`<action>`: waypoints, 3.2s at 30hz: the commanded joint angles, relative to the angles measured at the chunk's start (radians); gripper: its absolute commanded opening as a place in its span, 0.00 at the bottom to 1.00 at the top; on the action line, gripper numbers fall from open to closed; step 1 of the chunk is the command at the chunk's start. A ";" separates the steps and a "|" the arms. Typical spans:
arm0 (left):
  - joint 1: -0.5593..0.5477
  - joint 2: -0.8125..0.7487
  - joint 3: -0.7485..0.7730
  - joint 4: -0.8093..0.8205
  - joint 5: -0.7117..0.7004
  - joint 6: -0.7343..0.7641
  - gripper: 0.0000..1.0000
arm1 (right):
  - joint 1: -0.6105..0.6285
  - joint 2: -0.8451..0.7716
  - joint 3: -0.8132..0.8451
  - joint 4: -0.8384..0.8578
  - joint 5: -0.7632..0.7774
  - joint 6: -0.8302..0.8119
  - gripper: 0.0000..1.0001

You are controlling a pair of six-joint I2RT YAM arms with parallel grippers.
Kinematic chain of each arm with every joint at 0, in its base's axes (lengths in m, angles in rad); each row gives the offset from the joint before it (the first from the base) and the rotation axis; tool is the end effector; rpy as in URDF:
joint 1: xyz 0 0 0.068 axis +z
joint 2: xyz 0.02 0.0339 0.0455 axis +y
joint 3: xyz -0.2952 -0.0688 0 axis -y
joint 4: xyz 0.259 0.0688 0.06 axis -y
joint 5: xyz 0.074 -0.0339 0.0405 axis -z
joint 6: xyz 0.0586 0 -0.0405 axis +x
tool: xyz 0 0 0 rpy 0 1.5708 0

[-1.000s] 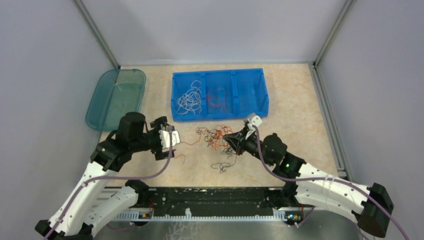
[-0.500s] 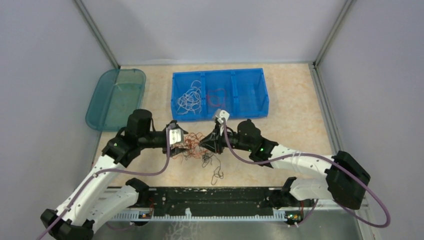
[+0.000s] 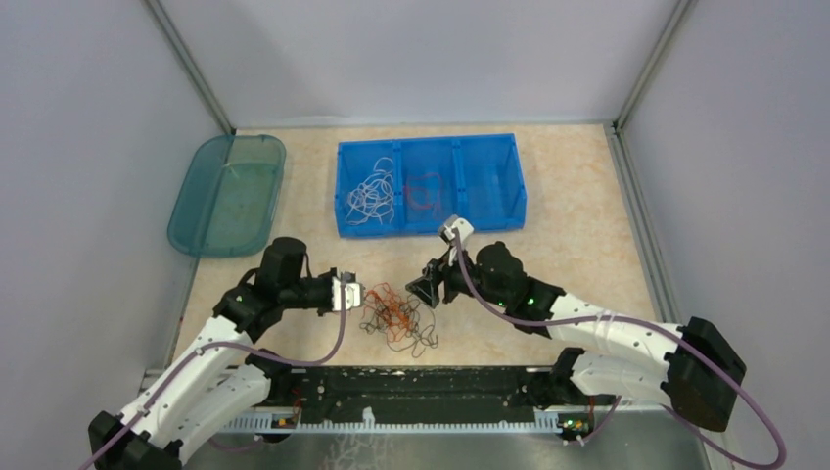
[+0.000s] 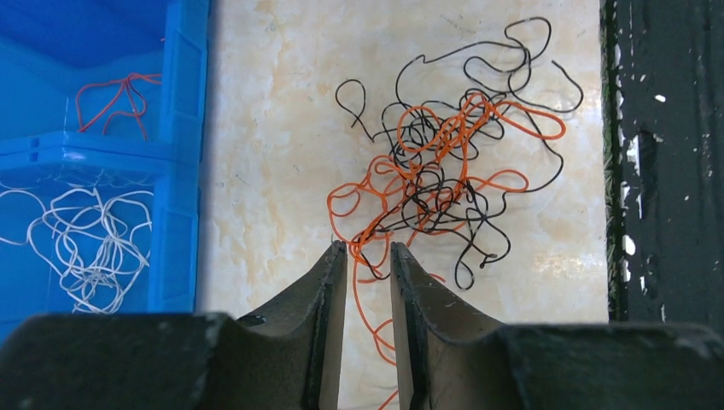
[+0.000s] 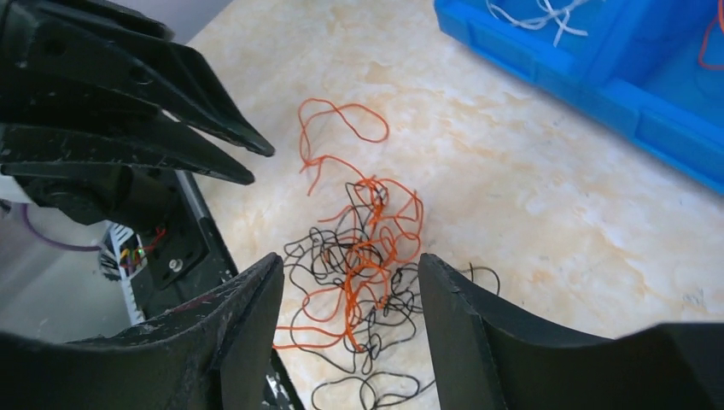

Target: Untangle the cables

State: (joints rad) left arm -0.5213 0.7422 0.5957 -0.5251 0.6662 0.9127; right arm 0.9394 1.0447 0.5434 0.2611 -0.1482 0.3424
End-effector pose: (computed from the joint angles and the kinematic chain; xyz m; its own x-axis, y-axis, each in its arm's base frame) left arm 0.1219 -0.1118 0.2599 0.3116 0.5383 -0.7830 0.9229 0.0244 0.3841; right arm 0.1441 0.2117 0.2655 -0.4287 -0.0237 -0.9031 -0.7846 0.5053 0.3592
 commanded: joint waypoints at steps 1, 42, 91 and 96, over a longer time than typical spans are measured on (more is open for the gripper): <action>0.001 -0.034 -0.026 -0.001 -0.007 0.093 0.31 | -0.014 -0.004 -0.014 -0.113 0.040 0.034 0.60; -0.001 0.005 0.167 0.178 0.116 -0.368 0.62 | -0.011 0.071 0.125 0.100 -0.153 -0.188 0.00; -0.009 0.049 0.426 0.037 0.249 -0.427 0.71 | -0.048 0.074 0.315 0.034 -0.414 -0.072 0.00; -0.010 0.119 0.420 0.050 0.286 -0.477 0.58 | 0.016 0.087 0.341 0.006 -0.434 -0.150 0.00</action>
State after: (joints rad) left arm -0.5270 0.8028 1.0164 -0.4595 0.8738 0.5106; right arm 0.9073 1.1290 0.8154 0.2386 -0.5400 0.2680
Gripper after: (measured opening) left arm 0.619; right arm 0.010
